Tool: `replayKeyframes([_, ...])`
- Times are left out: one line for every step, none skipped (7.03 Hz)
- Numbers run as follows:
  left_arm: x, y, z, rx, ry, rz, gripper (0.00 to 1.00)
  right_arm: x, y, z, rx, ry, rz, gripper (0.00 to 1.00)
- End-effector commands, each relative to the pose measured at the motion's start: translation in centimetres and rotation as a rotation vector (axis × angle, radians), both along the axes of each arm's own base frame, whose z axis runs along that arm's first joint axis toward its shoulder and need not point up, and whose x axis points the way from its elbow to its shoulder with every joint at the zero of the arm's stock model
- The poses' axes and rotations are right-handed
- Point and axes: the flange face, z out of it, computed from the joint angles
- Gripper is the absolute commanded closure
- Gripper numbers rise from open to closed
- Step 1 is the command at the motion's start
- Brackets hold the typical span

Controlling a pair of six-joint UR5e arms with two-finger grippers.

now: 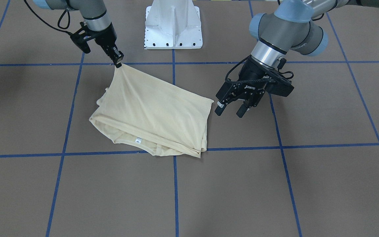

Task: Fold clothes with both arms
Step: 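Grasp the folded shirt's edge with the right gripper and drag it toward the robot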

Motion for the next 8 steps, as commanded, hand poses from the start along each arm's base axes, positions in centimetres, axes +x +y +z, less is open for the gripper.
replayKeyframes([-1.2,1.8,-2.2,-0.024,0.075,0.042,0.01,-0.8,12.2,-2.0,0.004,0.051,-0.248,0.01])
replayKeyframes([0.1,2.8,-2.2,-0.055,0.081,0.066,0.01,-1.0,13.9,-0.2,0.036,0.121,-0.238,0.00])
replayKeyframes([2.4,4.3,-1.6,-0.111,0.057,0.101,0.01,-0.3,13.7,0.9,0.037,0.147,-0.234,0.00])
replayKeyframes([3.7,6.6,-2.1,-0.176,-0.019,0.138,0.01,0.2,12.6,0.5,0.031,0.136,-0.211,0.00])
replayKeyframes([5.4,9.8,-2.1,-0.230,-0.109,0.185,0.04,1.1,9.9,-0.2,0.028,0.120,-0.152,0.00])
replayKeyframes([7.6,12.4,-0.4,-0.247,-0.155,0.217,0.08,1.6,5.4,-0.3,0.039,0.117,-0.063,0.00])
replayKeyframes([10.1,14.6,0.8,-0.246,-0.187,0.241,0.11,1.5,-0.8,-2.3,0.080,0.089,0.028,0.00])
replayKeyframes([12.6,16.4,1.8,-0.240,-0.222,0.256,0.14,0.5,-6.7,-3.5,0.118,0.096,0.073,0.00])
